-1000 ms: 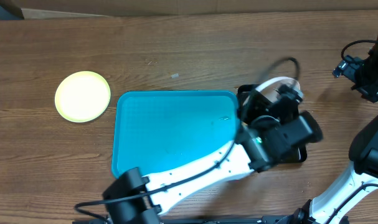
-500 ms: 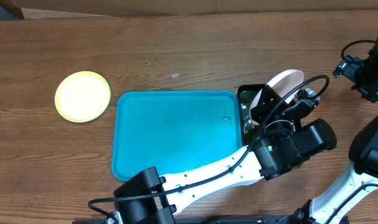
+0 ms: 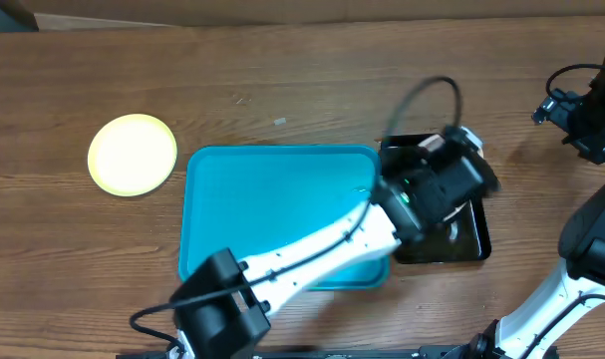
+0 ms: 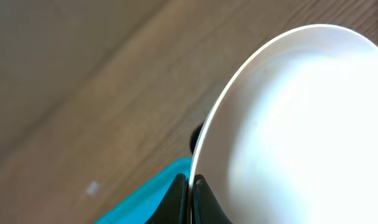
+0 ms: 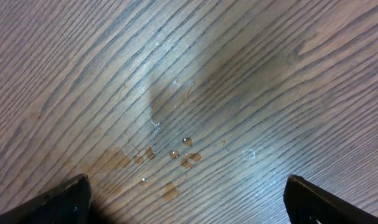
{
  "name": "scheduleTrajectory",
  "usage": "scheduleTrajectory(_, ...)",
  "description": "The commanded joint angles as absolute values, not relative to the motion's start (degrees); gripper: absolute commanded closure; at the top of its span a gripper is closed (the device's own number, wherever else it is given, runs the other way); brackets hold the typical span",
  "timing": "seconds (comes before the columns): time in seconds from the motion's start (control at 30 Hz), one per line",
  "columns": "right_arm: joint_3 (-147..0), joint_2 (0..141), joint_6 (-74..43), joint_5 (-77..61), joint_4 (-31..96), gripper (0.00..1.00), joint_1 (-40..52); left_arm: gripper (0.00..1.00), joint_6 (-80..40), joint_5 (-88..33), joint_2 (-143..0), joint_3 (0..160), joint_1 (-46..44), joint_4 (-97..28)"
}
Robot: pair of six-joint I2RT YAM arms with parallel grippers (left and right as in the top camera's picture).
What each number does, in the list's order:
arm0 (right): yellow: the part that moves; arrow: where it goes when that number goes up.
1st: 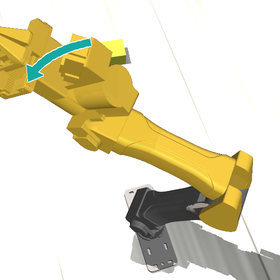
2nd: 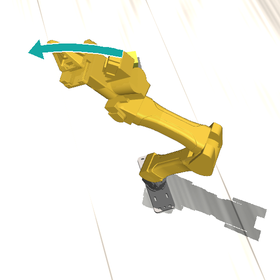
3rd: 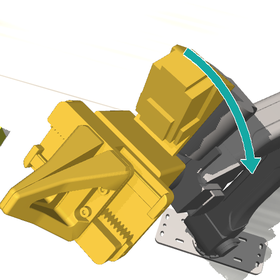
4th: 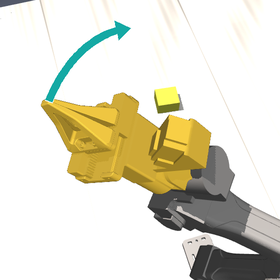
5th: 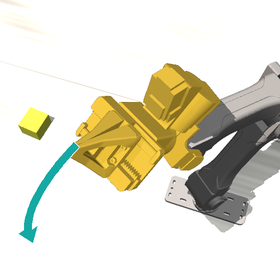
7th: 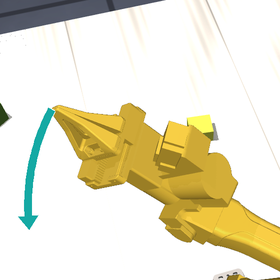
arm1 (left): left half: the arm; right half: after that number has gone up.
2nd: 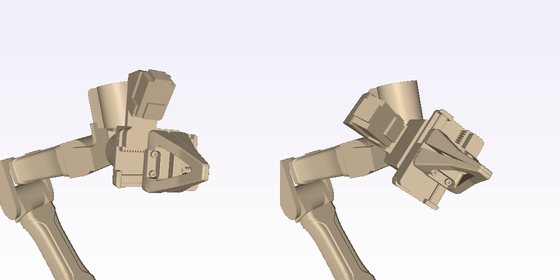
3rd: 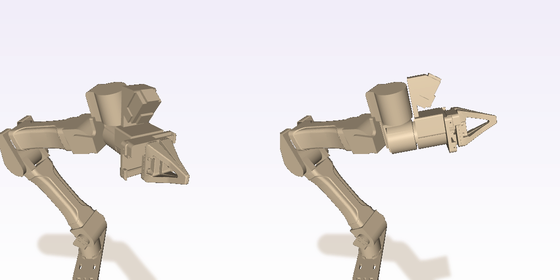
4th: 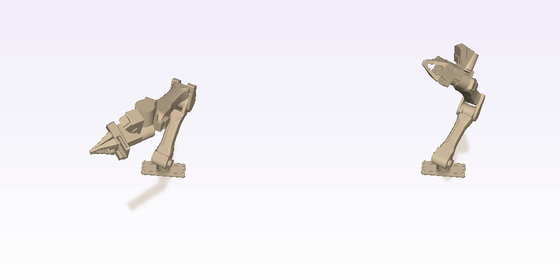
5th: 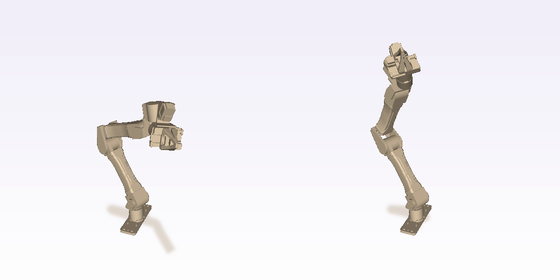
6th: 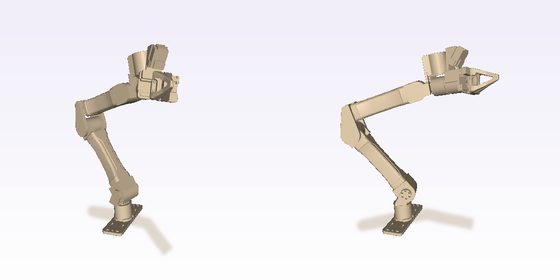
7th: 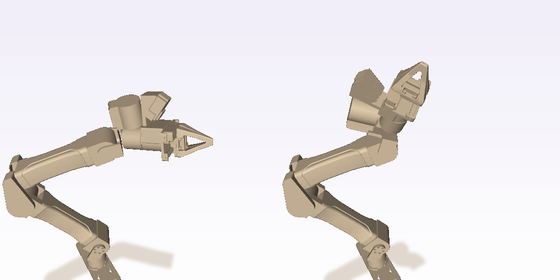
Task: Clean dirty plates on tray and stack at the side
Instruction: 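Swing the held white plate over to the plate stack on the left, then lower the white plate onto the yellow plate and open the left gripper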
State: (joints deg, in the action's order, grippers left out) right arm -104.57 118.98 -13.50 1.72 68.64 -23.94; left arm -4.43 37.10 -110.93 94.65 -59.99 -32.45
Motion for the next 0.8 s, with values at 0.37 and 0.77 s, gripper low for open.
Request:
scheduleTrajectory(0.37, -105.4, 117.8, -13.7, 1.8, 68.6, 0.00, -23.8, 0.96, -17.7, -17.8, -101.0, 95.8, -20.9, -46.4)
scheduleTrajectory(0.77, -105.4, 117.8, -13.7, 1.8, 68.6, 0.00, -23.8, 0.96, -18.3, -15.7, -101.3, 95.5, 17.2, -58.7)
